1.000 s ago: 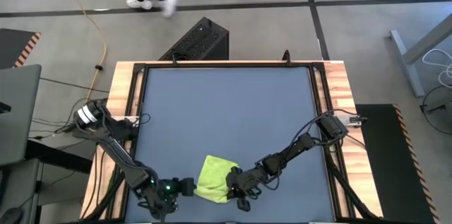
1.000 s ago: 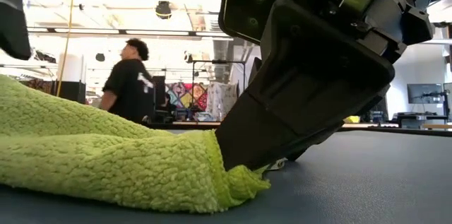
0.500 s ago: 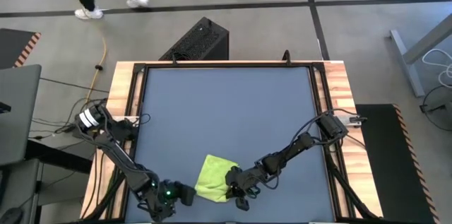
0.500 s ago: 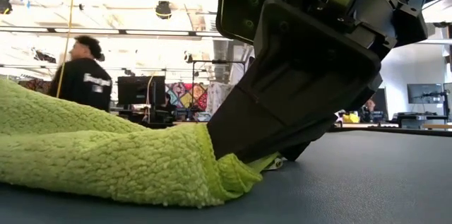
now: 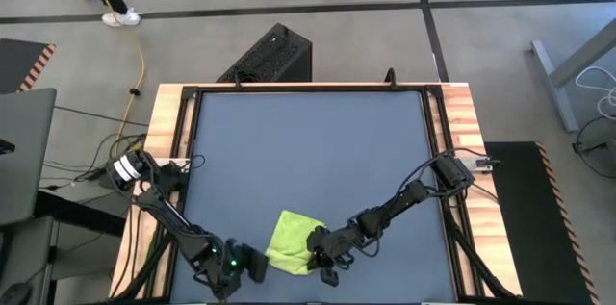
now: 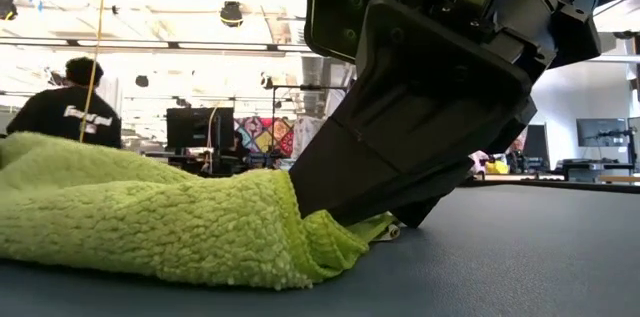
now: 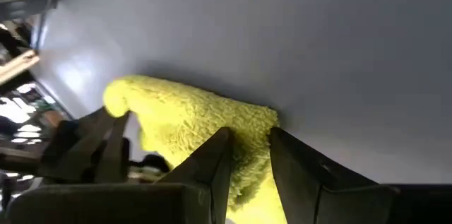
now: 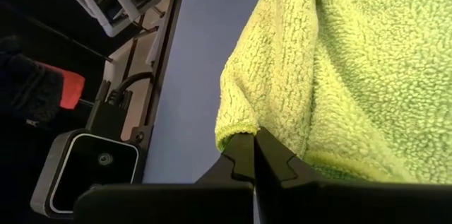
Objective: Roll towel
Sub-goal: Roll the green towel
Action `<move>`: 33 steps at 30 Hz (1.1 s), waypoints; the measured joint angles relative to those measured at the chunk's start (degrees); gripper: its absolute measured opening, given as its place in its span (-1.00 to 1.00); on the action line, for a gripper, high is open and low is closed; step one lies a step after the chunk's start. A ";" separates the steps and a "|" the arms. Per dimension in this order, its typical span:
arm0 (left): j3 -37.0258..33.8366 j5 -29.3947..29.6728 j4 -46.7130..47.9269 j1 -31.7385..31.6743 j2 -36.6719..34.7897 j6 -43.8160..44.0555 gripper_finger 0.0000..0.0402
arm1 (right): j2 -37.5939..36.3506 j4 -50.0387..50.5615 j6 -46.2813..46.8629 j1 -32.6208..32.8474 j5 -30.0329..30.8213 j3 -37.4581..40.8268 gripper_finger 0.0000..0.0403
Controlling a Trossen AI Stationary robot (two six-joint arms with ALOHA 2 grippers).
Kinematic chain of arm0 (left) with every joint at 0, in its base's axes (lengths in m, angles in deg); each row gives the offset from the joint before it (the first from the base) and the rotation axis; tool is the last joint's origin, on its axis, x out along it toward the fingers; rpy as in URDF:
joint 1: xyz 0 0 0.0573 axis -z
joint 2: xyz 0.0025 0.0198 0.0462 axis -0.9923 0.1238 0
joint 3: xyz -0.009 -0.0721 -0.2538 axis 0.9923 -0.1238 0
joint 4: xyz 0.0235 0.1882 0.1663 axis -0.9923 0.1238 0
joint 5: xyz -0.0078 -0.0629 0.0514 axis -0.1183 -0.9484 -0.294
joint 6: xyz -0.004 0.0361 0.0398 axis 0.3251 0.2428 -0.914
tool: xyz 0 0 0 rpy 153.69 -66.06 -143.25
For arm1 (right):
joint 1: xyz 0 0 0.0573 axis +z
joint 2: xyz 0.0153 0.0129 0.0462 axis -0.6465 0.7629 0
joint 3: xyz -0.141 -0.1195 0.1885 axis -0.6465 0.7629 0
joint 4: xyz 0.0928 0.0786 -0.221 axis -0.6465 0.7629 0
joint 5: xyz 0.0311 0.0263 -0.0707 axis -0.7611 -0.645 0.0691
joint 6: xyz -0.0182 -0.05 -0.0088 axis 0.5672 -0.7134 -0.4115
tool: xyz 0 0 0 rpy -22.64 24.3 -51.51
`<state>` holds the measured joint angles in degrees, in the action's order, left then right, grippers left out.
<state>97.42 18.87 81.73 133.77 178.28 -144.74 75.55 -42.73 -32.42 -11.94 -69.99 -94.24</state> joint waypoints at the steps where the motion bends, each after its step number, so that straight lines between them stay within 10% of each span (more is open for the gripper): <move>1: 0.00 0.89 -0.45 0.02 0.08 -1.15 -0.56 | 0.00 -0.04 0.10 0.00 -0.04 0.00 -0.94; 14: 0.02 -1.61 -0.14 -2.34 0.06 3.03 -0.60 | 0.00 -1.12 1.46 0.02 -0.38 0.02 -0.94; 21: 0.15 -10.46 -0.07 -5.44 -0.08 16.87 -0.96 | 0.02 -2.02 3.80 0.75 0.09 0.04 -0.94; 33: 3.54 -45.66 3.03 -10.06 -0.05 48.69 -1.00 | 0.02 -2.48 16.32 5.53 8.97 -0.09 -0.94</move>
<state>100.96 -26.79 84.75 123.70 178.22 -96.05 75.57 -45.20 -16.10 -6.41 -61.02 -94.33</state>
